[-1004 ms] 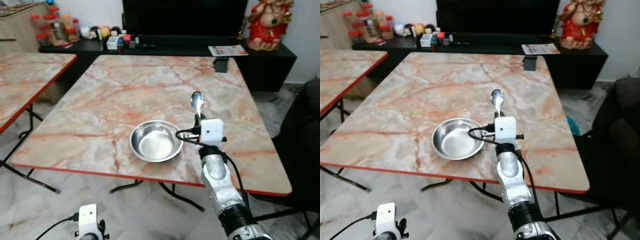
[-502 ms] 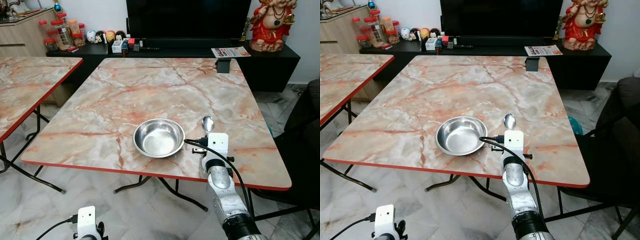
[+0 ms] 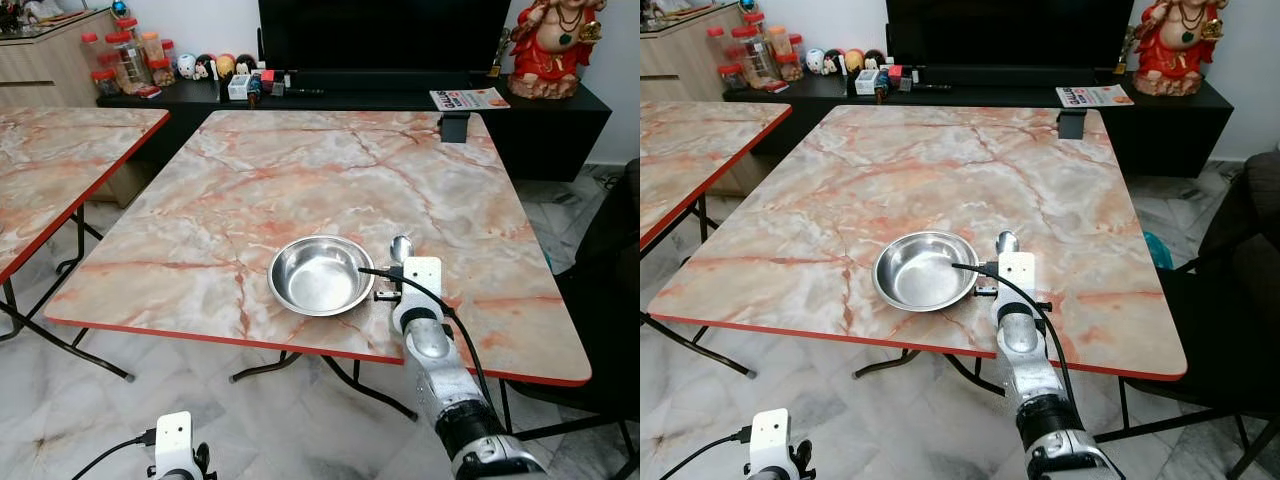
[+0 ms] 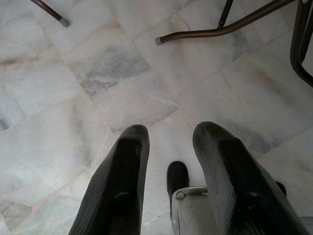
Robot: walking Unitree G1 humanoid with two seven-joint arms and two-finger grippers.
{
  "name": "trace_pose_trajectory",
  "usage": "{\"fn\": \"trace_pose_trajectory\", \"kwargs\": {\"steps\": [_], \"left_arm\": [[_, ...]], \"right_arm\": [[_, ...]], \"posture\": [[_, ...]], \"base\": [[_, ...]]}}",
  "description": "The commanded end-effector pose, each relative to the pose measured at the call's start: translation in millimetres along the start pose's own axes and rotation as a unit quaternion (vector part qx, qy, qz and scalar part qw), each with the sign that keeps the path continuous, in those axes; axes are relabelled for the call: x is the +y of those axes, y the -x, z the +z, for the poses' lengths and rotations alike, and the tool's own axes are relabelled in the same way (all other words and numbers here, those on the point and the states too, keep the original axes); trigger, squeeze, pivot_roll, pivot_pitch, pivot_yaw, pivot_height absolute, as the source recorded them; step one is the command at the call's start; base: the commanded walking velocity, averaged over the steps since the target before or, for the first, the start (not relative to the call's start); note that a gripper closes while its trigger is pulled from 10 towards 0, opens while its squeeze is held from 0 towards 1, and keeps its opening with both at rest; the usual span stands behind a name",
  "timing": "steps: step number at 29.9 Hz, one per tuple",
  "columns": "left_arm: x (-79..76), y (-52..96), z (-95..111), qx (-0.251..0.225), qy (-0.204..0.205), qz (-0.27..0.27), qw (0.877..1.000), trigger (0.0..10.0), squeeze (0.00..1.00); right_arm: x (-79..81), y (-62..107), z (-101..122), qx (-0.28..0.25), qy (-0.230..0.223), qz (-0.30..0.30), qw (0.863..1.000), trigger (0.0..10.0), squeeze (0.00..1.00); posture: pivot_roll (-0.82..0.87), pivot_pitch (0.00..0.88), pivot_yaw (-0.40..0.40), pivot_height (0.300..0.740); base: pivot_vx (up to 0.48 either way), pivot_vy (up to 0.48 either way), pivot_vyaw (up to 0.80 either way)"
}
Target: Setting the table
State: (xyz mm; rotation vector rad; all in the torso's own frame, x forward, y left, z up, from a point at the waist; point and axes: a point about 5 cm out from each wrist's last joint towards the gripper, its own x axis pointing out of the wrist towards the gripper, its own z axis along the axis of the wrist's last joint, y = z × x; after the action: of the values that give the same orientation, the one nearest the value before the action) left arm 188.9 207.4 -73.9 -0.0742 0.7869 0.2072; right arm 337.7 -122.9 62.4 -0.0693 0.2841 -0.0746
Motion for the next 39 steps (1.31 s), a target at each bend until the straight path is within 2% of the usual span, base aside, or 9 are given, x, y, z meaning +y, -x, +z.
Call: {"fn": "trace_pose_trajectory", "kwargs": {"steps": [1, 10, 27, 28, 29, 39], "left_arm": [[5.7, 0.0, -0.4, 0.006, 0.0, 0.005, 1.0, 10.0, 0.0], [7.0, 0.4, -1.4, 0.009, -0.001, 0.005, 1.0, 10.0, 0.0], [7.5, 0.0, -0.7, 0.01, -0.001, 0.008, 1.0, 10.0, 0.0], [7.3, 0.0, -0.7, 0.01, -0.001, 0.007, 1.0, 10.0, 0.0], [7.0, 0.0, -0.7, 0.01, 0.0, 0.007, 1.0, 10.0, 0.0], [5.7, -0.4, 0.1, 0.01, 0.0, 0.006, 1.0, 10.0, 0.0]], "right_arm": [[-1.8, -4.1, 2.6, 0.01, 0.001, -0.011, 1.0, 10.0, 0.0], [-7.5, -9.3, -2.3, 0.039, -0.002, -0.025, 0.999, 10.0, 0.0], [-6.5, -10.1, -10.7, 0.059, -0.006, -0.018, 0.998, 10.0, 0.0], [-6.5, -10.0, -11.5, 0.06, -0.005, -0.016, 0.998, 10.0, 0.72], [-6.6, -9.8, -12.0, 0.06, -0.005, -0.016, 0.998, 10.0, 1.0], [-6.8, -9.7, -12.7, 0.06, -0.01, -0.017, 0.998, 10.0, 1.0]], "posture": [[-0.03, 0.0, 0.055, 0.732], [-0.03, 0.0, 0.057, 0.732], [-0.02, 0.0, 0.054, 0.732], [-0.02, 0.0, 0.054, 0.732], [-0.02, 0.0, 0.053, 0.732], [-0.02, 0.0, 0.055, 0.732]], "base": [[0.0, 0.0, 0.0], [0.0, 0.0, 0.0], [0.0, 0.0, 0.0], [0.0, 0.0, 0.0], [0.0, 0.0, 0.0], [0.0, 0.0, 0.0]]}}
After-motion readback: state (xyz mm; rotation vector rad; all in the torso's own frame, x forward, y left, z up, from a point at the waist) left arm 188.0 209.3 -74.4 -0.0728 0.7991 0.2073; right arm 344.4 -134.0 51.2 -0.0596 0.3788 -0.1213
